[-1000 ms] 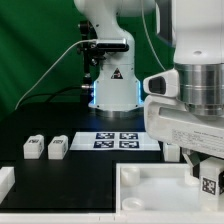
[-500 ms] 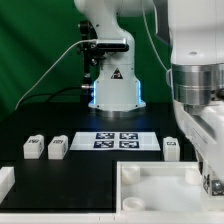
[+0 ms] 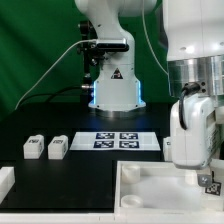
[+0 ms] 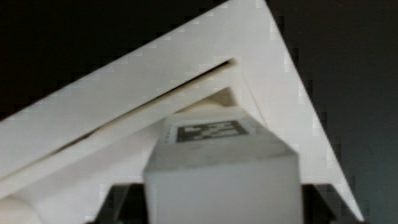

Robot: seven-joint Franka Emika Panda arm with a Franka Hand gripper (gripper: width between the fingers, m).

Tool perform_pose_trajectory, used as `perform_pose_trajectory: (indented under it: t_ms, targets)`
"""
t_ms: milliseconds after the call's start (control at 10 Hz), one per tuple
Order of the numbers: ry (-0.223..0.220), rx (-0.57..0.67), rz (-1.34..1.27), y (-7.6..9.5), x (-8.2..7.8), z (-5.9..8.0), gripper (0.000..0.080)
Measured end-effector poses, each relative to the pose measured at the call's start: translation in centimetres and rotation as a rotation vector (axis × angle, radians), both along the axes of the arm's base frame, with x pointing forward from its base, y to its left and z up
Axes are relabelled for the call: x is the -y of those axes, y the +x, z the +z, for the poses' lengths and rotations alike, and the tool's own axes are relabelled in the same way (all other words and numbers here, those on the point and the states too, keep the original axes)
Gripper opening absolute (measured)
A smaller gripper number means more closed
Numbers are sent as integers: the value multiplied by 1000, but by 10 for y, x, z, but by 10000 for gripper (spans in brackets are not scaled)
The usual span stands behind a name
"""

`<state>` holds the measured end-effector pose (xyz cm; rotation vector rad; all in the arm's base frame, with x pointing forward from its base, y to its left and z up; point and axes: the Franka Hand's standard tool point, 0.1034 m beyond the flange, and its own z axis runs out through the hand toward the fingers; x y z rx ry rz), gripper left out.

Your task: Assemble one leg

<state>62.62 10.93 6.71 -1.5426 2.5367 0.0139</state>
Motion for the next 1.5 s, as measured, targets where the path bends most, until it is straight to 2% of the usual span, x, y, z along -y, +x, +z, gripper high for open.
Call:
perform_pose_trajectory:
  t_ms: [200,300,400,500,700,1500]
  targets:
    - [-3,2,19,0,-1,0,300]
    - [-3,2,22,-1,-1,0,544]
    - [-7,25,32,-2,-4,3,544]
    - [1,42,41,-7,-10,13,629]
    - [19,77,47,-11,-15,31,646]
    - [16,70,56,-14,-18,27,649]
